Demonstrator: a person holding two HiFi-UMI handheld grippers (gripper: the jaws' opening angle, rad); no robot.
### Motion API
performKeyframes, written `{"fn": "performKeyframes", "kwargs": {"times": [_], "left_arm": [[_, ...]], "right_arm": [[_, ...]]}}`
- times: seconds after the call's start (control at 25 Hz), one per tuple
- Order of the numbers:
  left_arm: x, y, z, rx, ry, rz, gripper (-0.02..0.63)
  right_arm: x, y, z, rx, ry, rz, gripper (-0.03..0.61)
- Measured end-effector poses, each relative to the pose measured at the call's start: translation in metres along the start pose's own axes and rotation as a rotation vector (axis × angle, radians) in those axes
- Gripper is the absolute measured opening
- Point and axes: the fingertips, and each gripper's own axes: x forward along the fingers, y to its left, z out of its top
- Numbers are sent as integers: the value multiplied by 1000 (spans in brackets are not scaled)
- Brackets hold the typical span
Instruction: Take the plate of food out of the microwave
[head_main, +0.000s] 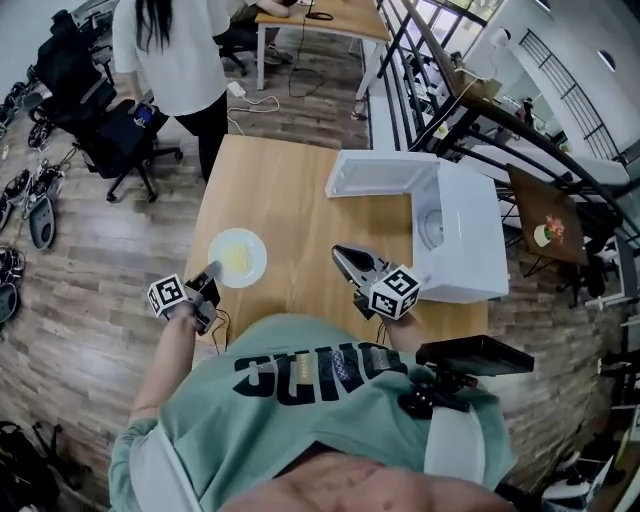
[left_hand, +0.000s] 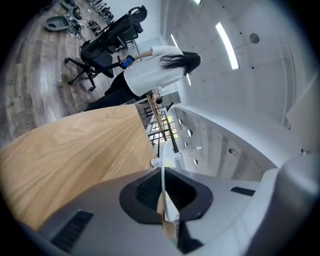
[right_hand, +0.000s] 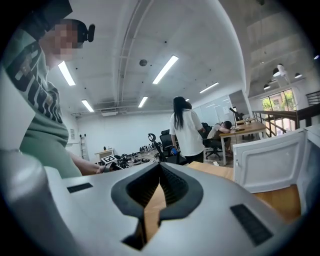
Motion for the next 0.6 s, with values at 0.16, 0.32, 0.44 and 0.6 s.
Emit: {"fn": "performKeyframes", "kwargs": {"times": [0.16, 0.32, 0.44, 0.6], "left_arm": [[15, -9, -18, -1, -10, 25, 15], [37, -24, -33, 24, 15, 22, 15], [47, -29, -38, 43, 41, 23, 15], [59, -28, -37, 51, 69, 20, 15]], "right_arm": [[-13, -21, 4, -13, -7, 18, 6], [-32, -34, -1, 0, -21, 9, 6], [-42, -36, -7, 19, -27, -2, 6], [-49, -36, -14, 36, -20, -28, 6]]}}
